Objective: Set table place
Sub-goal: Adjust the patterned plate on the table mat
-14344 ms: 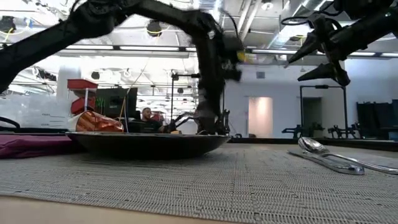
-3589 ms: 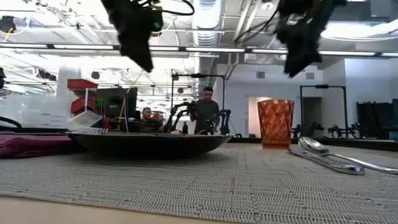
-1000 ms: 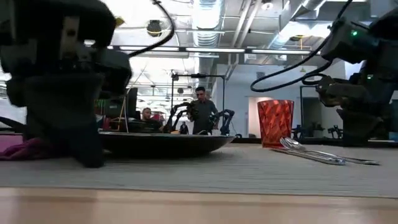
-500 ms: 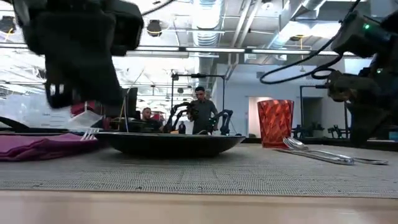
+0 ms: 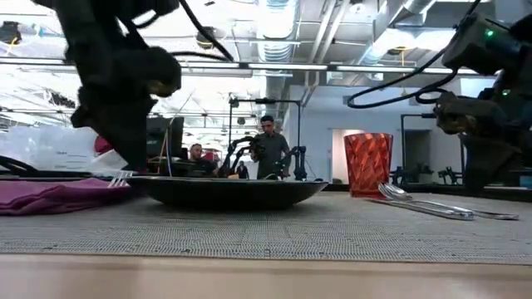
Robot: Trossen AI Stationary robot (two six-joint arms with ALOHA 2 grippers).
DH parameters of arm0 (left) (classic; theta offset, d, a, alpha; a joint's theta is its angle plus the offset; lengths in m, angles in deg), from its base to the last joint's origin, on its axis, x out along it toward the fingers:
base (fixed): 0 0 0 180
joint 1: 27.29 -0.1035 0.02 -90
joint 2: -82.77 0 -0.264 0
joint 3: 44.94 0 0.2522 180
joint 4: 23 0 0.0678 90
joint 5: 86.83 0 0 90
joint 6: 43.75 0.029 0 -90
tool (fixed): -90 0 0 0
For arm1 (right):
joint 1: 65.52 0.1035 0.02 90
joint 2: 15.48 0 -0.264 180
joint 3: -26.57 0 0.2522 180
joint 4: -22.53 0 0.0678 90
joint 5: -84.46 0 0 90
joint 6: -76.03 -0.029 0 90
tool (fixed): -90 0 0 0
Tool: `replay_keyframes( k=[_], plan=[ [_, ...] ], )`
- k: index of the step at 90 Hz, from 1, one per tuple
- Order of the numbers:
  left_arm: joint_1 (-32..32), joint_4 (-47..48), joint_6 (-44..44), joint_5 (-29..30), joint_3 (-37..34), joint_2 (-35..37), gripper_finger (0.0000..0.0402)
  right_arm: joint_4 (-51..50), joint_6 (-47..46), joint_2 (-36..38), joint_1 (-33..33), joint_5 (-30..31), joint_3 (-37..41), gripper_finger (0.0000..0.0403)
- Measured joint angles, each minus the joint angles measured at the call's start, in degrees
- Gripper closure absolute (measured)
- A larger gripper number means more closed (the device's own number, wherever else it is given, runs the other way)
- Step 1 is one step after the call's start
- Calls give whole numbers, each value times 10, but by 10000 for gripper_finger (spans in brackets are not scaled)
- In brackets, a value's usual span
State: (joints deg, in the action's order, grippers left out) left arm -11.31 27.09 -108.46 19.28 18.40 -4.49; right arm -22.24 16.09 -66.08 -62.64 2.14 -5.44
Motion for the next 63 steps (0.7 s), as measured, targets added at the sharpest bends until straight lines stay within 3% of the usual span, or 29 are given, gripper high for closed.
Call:
replay_keyframes(
  k=[25,63],
  plan=[
    [-48,-52,72,-117,-2,-30,401,1,0,0,0,0,-1,403],
    [-47,-47,54,-134,12,-6,401,2,-11,0,0,-4,-1,403]
  ],
)
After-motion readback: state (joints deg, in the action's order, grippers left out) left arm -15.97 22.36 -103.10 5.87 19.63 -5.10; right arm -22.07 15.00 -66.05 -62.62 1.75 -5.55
